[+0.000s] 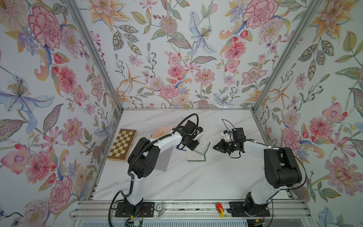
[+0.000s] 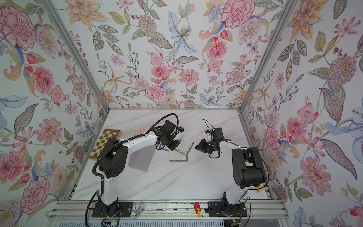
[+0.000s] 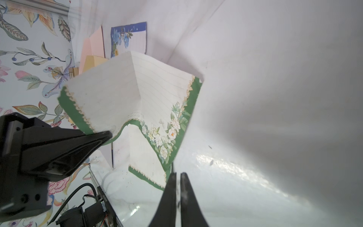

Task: Fold the letter paper in half and place it into the envelope
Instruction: Fold the letter paper at the center of the board.

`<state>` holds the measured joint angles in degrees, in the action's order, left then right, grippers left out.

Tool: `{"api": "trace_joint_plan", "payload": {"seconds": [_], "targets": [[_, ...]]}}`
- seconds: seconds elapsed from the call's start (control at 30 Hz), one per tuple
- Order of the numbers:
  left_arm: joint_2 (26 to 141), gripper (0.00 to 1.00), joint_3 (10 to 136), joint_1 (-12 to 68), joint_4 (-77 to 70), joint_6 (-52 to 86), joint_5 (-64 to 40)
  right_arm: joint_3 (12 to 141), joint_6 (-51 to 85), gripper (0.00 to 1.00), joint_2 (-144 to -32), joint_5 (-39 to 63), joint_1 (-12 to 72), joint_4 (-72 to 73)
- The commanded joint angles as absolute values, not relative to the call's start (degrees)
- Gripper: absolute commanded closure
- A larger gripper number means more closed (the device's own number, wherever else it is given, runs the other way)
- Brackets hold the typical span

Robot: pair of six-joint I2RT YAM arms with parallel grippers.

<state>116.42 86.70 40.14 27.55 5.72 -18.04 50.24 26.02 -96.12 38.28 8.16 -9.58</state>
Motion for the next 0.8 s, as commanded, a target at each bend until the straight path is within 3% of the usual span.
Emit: {"api": "trace_joint_plan", "payload": {"seconds": [0.0,0.77], "targets": [[117.7,1.00,89.1,40.5,30.6,2.6,-20.3,53.1,24.1,0.90,-97.0,37.7,8.0,-12.3],[121.1,1.00,93.9,43.0,31.8,-2.7,-16.8,50.4,20.3,0.90,-94.2,38.8,3.2,-16.3]]}}
